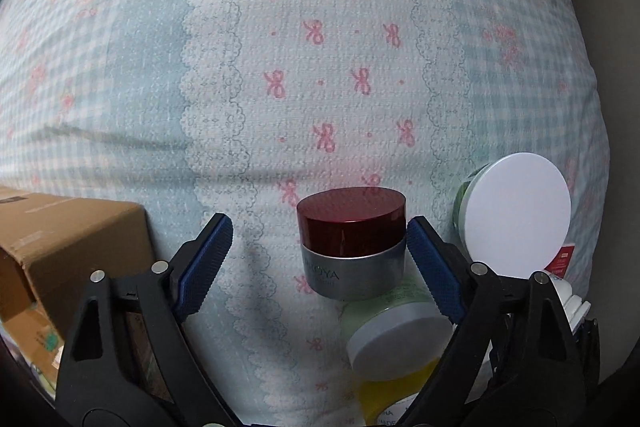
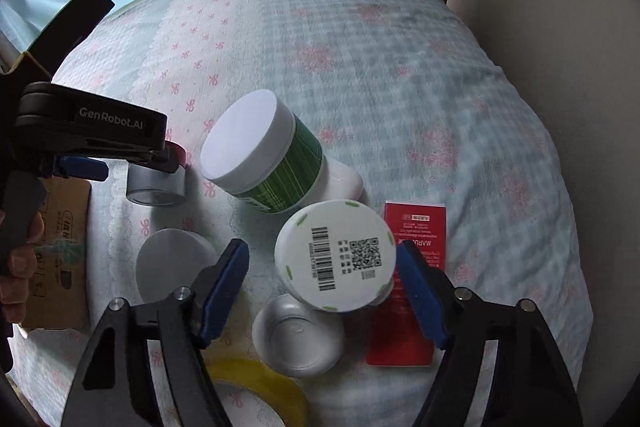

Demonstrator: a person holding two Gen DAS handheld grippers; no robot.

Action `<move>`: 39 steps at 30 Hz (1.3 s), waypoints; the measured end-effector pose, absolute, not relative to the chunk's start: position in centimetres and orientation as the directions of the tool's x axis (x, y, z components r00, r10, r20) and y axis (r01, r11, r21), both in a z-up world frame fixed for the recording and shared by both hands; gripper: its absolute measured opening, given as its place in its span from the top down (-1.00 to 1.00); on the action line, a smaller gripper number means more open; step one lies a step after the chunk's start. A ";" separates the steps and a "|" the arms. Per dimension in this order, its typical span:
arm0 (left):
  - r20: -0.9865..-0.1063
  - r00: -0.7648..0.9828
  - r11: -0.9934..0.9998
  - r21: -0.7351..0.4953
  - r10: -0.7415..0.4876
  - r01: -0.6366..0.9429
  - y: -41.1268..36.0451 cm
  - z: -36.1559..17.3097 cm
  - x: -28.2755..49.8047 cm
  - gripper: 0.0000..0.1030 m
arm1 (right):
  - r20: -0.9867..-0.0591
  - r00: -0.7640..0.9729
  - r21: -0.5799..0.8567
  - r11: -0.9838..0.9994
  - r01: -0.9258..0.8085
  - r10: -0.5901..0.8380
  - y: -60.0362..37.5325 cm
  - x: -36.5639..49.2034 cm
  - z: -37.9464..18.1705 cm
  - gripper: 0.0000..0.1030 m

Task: Organize rigid objects
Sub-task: 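Grasp the red-lidded silver jar with the left tool while the right tool grasps the white pill bottle, then carry the jar into the cardboard box and open the left tool while the right tool carries the bottle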

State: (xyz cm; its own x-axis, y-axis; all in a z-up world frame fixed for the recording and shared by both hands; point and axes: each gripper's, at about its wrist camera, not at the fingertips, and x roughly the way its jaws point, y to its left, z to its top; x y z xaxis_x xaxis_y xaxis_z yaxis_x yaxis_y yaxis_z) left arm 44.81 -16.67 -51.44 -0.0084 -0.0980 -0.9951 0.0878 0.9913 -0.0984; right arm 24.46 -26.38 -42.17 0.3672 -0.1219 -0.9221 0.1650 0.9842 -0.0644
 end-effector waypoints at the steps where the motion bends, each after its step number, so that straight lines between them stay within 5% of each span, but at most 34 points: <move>1: -0.995 -0.011 0.991 -0.097 -0.096 0.095 -16.9 -51.7 44.9 -0.70 | -0.925 0.361 -0.063 0.984 0.166 -0.120 -26.4 24.6 -42.5 -0.36; 9: -0.993 -0.060 0.979 -0.109 -0.100 0.170 -19.0 -53.4 44.8 0.01 | -0.932 0.332 -0.101 0.985 0.137 -0.141 -26.5 25.8 -43.8 0.06; 24: -0.991 0.093 0.982 -0.079 -0.096 0.174 -17.8 -46.5 42.1 0.02 | -0.923 0.377 -0.042 0.992 0.119 -0.084 -26.5 24.7 -39.8 0.08; 39: -0.916 0.358 0.984 -0.163 -0.180 0.078 -10.8 -24.4 34.9 0.02 | -0.894 0.449 -0.006 1.000 -0.020 0.003 -25.0 21.4 -22.3 0.08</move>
